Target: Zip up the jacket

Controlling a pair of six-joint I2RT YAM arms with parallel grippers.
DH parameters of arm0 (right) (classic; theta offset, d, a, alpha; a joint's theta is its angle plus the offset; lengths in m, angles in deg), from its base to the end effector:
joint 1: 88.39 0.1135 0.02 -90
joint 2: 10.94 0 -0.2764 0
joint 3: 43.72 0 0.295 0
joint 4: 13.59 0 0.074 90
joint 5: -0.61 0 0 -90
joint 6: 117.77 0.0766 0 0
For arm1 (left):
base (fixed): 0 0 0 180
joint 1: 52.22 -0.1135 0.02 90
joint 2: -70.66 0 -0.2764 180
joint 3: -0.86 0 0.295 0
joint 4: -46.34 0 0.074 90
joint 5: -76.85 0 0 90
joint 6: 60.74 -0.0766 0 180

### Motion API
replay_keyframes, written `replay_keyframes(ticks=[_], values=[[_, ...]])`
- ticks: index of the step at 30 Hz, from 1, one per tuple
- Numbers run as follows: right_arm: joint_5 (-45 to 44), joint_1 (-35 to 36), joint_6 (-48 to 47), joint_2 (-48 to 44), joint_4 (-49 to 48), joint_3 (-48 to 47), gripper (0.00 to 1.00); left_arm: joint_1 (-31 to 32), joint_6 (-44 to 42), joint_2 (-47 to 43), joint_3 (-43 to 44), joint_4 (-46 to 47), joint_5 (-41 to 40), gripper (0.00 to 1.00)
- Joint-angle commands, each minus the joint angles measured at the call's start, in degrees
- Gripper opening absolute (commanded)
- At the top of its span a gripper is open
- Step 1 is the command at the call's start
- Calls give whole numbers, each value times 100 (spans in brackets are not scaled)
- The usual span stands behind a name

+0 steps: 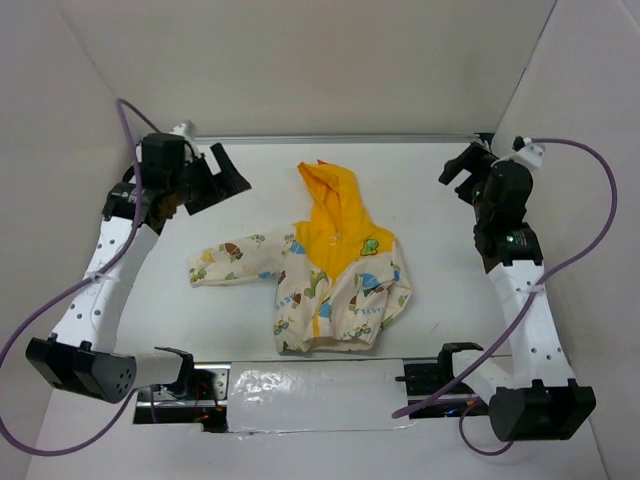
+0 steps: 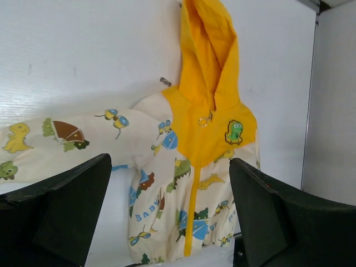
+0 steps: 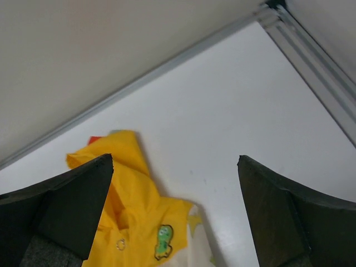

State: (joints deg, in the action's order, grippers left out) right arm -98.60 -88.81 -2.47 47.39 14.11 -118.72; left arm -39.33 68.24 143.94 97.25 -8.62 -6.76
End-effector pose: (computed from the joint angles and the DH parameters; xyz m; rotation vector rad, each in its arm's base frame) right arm 0.3042 -0.0145 0.4047 0.5056 1.6900 0.1739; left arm 0.3289 -0.0840 0.4148 -0.4285 2.1510 -0.6431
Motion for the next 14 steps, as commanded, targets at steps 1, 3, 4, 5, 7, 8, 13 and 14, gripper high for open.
replay_keyframes(ticks=[1, 3, 4, 5, 7, 8, 13, 14], values=[[-852, -80, 186, -365, 677, 253, 100, -556, -162, -269, -115, -170, 255, 99], [-1020, -80, 273, -436, 916, 245, 100, -769, -163, -462, -274, -152, 406, 99], [-986, -80, 256, -540, 1048, 271, 100, -927, -163, -515, -414, -117, 537, 99], [-951, -80, 230, -585, 1049, 306, 100, -980, -145, -577, -485, -116, 582, 99], [-872, -72, 239, -821, 1066, 411, 100, -990, -110, -744, -626, -72, 722, 99], [-854, -72, 265, -910, 1058, 446, 100, -998, -93, -797, -748, -55, 758, 99], [-924, -80, 327, -1402, 1110, 561, 100, -1007, -216, -1210, -1144, 209, 908, 99], [-907, -72, 327, -1455, 1102, 570, 100, -1016, -207, -1280, -1171, 244, 899, 99]])
